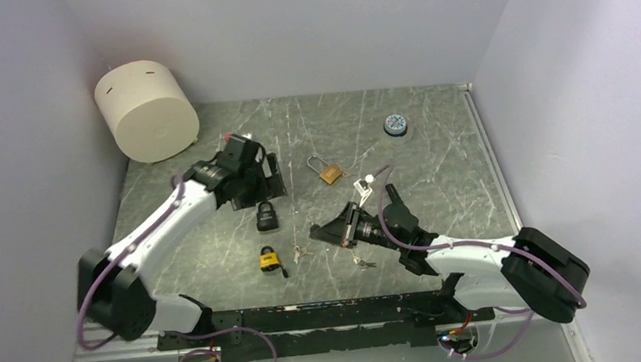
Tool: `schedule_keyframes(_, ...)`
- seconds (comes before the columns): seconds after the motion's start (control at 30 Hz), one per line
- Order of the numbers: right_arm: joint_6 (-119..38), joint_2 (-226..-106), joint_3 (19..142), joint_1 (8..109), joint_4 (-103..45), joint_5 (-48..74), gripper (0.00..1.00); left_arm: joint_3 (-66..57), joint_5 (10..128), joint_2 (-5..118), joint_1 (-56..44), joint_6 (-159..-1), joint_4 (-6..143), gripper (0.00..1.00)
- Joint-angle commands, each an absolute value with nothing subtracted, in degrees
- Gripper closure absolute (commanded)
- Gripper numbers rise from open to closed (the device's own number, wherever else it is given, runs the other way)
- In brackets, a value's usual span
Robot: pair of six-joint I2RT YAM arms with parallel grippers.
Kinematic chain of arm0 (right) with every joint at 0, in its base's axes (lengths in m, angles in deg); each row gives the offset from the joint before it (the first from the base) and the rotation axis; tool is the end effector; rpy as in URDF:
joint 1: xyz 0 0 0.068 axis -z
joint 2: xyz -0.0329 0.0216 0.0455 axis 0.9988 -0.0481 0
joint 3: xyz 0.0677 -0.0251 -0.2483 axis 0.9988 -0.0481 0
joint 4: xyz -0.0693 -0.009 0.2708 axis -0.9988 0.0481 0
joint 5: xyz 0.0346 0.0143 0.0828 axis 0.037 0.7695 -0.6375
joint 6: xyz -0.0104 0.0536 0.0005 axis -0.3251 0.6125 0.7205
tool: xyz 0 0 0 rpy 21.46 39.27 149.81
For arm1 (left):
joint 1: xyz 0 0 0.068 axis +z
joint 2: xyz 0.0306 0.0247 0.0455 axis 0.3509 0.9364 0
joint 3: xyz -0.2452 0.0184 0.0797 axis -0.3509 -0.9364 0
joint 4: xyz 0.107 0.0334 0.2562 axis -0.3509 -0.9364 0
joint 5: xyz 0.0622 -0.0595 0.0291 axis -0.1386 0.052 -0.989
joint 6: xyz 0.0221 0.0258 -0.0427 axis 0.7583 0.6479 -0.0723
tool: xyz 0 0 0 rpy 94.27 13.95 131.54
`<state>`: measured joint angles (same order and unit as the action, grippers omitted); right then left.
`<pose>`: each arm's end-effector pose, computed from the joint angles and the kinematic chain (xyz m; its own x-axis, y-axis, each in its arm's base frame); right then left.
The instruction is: Unlock with the key
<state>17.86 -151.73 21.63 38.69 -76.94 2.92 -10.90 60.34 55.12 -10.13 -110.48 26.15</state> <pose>0.1540 0.1913 0.1722 -0.8446 0.3486 -0.4064 -0.3560 0.2012 0.9125 0.2528 -0.1496 0.2934 -0.8163 -0.2924 -0.4981 -0.0532 0.8968 -0.4392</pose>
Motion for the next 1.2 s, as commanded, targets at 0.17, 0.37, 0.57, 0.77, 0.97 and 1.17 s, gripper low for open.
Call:
schedule_keyframes(0.17,20.2,-160.2,22.5,34.3,-79.8,4.3,1.0,-5.1,49.0,74.6,-10.0,-107.9,15.7,0.06)
schedule_keyframes(0.37,20.7,-162.9,23.0,34.1,-82.1,2.5,1.0,-5.5,52.1,80.4,-9.9,-108.4,19.4,0.06)
schedule_keyframes(0.57,20.0,-162.3,23.1,34.1,-80.9,2.6,1.0,-5.6,54.2,85.2,-9.8,-108.4,21.3,0.19)
schedule_keyframes(0.77,19.7,-162.5,23.4,34.0,-80.4,2.3,1.0,-7.0,52.9,86.6,-9.6,-109.9,23.7,0.3)
schedule_keyframes(0.97,19.0,-162.9,24.8,33.3,-77.3,2.4,1.0,-8.0,54.3,87.3,-9.0,-110.6,26.9,0.46)
schedule_keyframes(1.17,18.7,-163.8,27.2,32.6,-71.7,4.9,1.0,-6.3,58.0,84.3,-8.9,-115.3,22.0,0.68)
